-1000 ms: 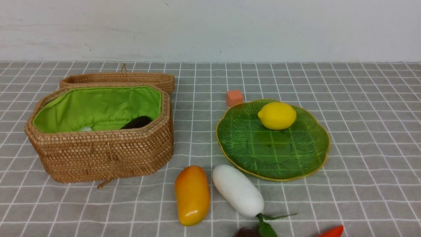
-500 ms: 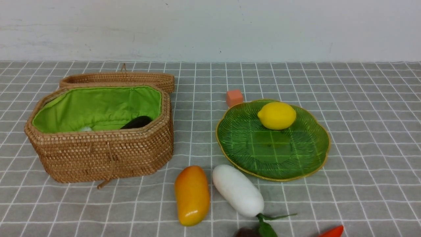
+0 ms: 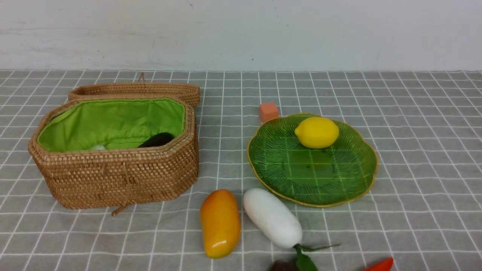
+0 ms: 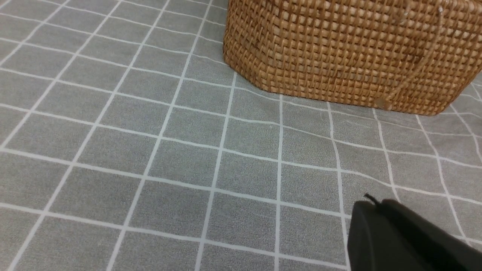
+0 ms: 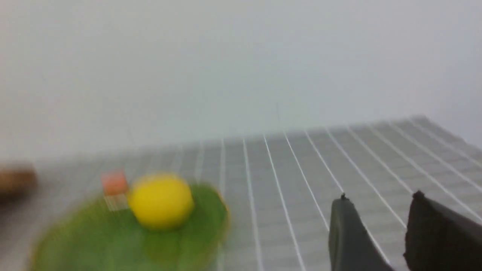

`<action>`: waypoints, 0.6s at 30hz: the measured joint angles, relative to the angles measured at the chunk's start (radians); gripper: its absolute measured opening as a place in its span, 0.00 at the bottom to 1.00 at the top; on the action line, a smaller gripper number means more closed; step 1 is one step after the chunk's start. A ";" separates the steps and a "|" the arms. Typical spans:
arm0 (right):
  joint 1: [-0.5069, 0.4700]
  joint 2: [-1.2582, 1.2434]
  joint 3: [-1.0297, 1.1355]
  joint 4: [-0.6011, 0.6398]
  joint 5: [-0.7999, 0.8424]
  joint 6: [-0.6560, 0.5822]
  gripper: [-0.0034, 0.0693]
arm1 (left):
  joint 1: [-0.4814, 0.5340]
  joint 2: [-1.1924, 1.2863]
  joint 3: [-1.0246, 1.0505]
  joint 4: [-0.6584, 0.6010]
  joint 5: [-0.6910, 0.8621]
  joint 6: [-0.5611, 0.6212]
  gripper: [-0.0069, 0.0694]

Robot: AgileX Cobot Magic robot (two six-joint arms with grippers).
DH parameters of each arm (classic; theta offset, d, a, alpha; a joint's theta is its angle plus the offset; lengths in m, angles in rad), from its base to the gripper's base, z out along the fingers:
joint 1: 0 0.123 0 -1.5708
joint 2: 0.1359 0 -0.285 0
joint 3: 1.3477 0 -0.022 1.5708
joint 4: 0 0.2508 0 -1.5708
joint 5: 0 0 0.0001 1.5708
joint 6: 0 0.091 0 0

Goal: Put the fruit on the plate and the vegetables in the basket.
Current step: Use the right arm to grab a carrot and put it into the left basket

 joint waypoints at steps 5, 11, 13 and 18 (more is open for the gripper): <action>0.000 0.000 0.000 0.001 -0.138 0.097 0.38 | 0.000 0.000 0.000 0.000 0.000 0.000 0.10; 0.000 0.004 -0.119 0.027 0.049 0.226 0.38 | 0.000 0.000 0.000 0.000 0.000 0.000 0.10; 0.000 0.037 -0.219 0.009 0.157 0.233 0.38 | 0.000 0.000 0.000 0.000 0.000 0.000 0.10; 0.000 0.234 -0.454 -0.047 0.390 0.237 0.38 | 0.000 0.000 0.000 0.000 0.000 0.000 0.10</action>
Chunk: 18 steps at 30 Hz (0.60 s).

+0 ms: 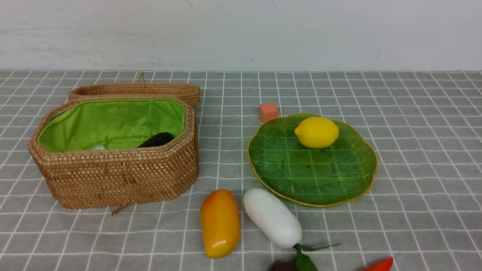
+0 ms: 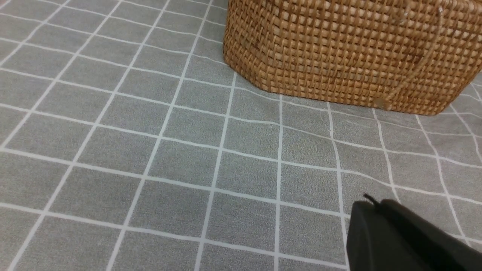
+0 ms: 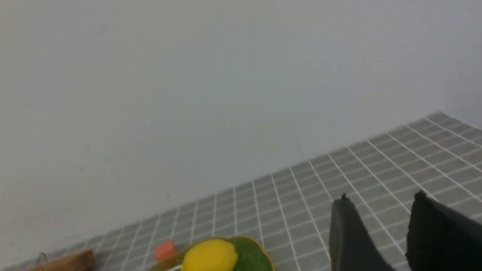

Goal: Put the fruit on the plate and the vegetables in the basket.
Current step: Use the right arm to grab a carrot and put it into the left basket

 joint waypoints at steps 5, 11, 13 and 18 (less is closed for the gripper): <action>0.000 0.269 -0.160 -0.008 0.163 0.000 0.38 | 0.000 0.000 0.000 0.000 0.000 0.000 0.10; 0.017 0.401 -0.174 0.081 0.159 -0.013 0.38 | 0.000 0.000 0.000 0.000 0.000 0.000 0.12; 0.054 0.454 -0.178 0.147 0.225 -0.098 0.38 | 0.000 0.000 0.000 0.000 0.000 0.000 0.12; 0.153 0.598 -0.217 0.295 0.435 -0.317 0.38 | 0.000 0.000 0.000 0.000 0.000 0.000 0.12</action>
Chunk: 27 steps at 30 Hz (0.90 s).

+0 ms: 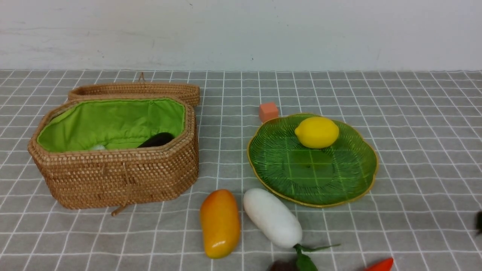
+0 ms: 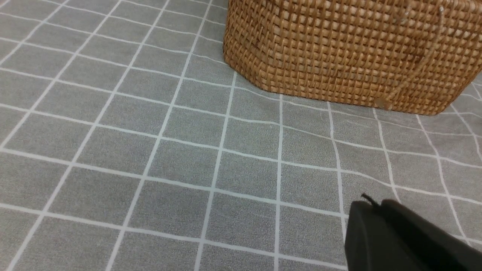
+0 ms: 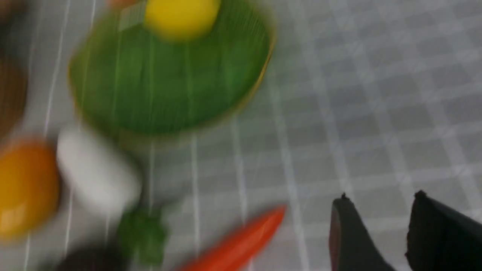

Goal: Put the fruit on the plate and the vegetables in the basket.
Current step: Use the right arm to grab a carrot and put it into the left basket

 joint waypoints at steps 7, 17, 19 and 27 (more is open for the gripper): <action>0.190 0.212 -0.041 0.063 0.075 -0.036 0.48 | 0.000 0.000 0.000 0.000 0.000 0.000 0.13; 0.408 0.423 -0.046 0.019 -0.063 0.568 0.81 | 0.000 0.000 0.000 0.000 0.000 0.001 0.13; 0.408 0.451 -0.046 0.017 -0.090 0.684 0.84 | 0.000 0.000 0.000 0.000 0.000 0.001 0.13; 0.413 0.563 -0.049 0.013 -0.147 0.790 0.85 | 0.000 0.000 0.000 0.000 0.000 0.001 0.13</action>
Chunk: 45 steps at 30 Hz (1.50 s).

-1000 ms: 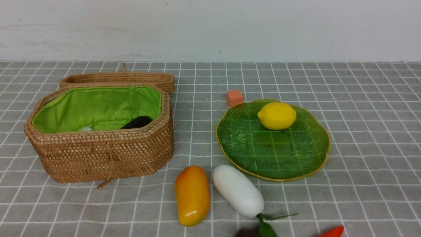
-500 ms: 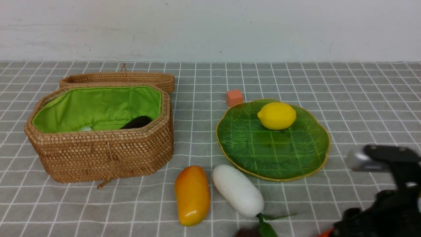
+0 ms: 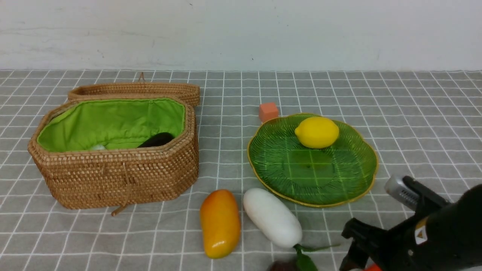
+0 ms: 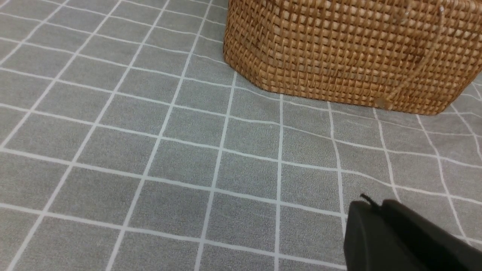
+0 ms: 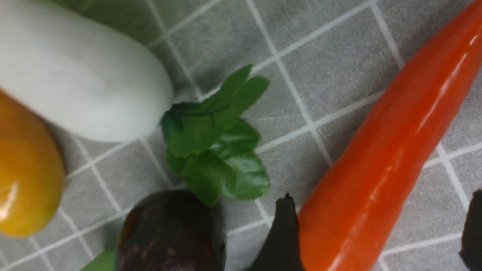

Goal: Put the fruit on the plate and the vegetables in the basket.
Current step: Use the right arm to grab a carrot and put it into the left basket

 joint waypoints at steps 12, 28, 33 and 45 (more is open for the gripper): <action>0.001 0.154 -0.001 -0.050 -0.083 -0.149 0.43 | 0.000 0.000 0.000 0.000 0.000 0.000 0.14; 0.001 -0.051 -0.266 -0.098 0.112 -0.561 0.45 | 0.000 0.000 0.000 0.000 0.000 0.000 0.16; 0.001 0.012 -0.546 0.046 0.135 -0.864 0.45 | 0.000 0.000 0.000 0.000 0.000 0.000 0.17; 0.049 0.527 -1.218 0.586 0.063 -1.471 0.45 | 0.000 0.000 0.000 0.000 0.000 0.000 0.17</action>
